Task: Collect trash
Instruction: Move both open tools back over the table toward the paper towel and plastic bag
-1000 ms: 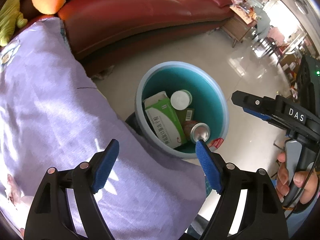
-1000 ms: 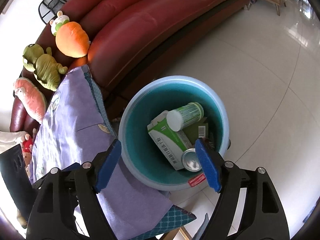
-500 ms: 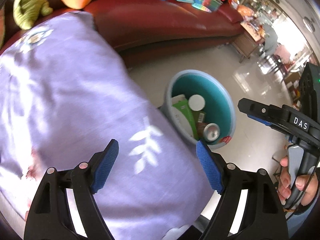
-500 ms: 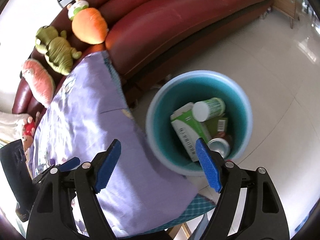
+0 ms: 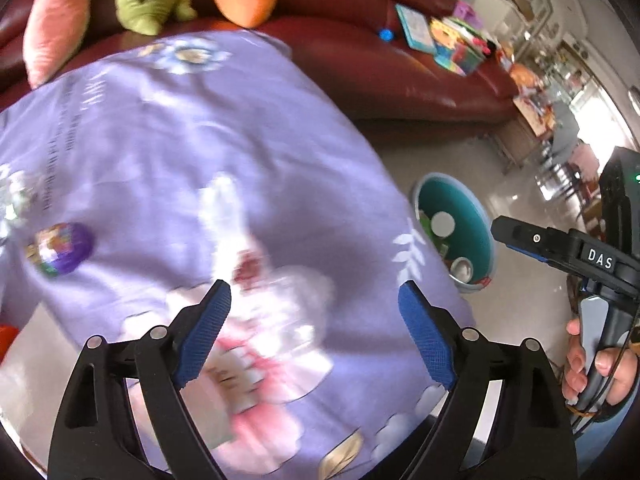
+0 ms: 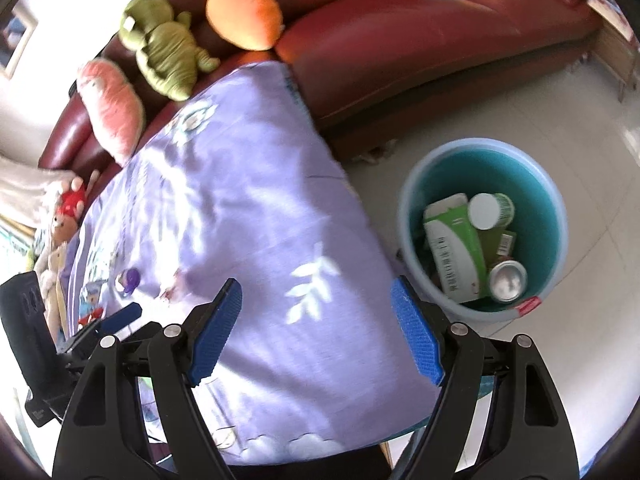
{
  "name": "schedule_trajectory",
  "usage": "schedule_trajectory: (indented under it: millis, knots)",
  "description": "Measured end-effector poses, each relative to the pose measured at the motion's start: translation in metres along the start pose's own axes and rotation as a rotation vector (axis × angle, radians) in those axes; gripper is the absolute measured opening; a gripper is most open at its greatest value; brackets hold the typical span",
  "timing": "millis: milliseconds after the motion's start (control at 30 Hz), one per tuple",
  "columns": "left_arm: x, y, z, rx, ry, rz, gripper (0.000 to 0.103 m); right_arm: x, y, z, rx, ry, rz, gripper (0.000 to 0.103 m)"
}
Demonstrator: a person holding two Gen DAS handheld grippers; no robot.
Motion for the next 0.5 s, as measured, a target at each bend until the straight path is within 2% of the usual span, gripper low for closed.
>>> schedule_trajectory:
  millis: [167, 500]
  knots:
    - [-0.042, -0.024, -0.01, 0.029, -0.031, 0.036, 0.088, -0.043, 0.012, -0.007, -0.03, -0.063, 0.007, 0.075]
    - [-0.121, -0.044, -0.041, 0.032, -0.078, 0.104, 0.089, -0.107, 0.05, -0.027, -0.126, -0.163, 0.012, 0.075]
Point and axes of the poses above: each gripper's, at about its wrist camera, not at the fingertips, and y roughly the way its jaws point, x to its right, z to its top, the point moved 3 cm from there along y, roughly the way its jaws point, and after that the axes turned 8 degrees about z, right-handed, at the moved point
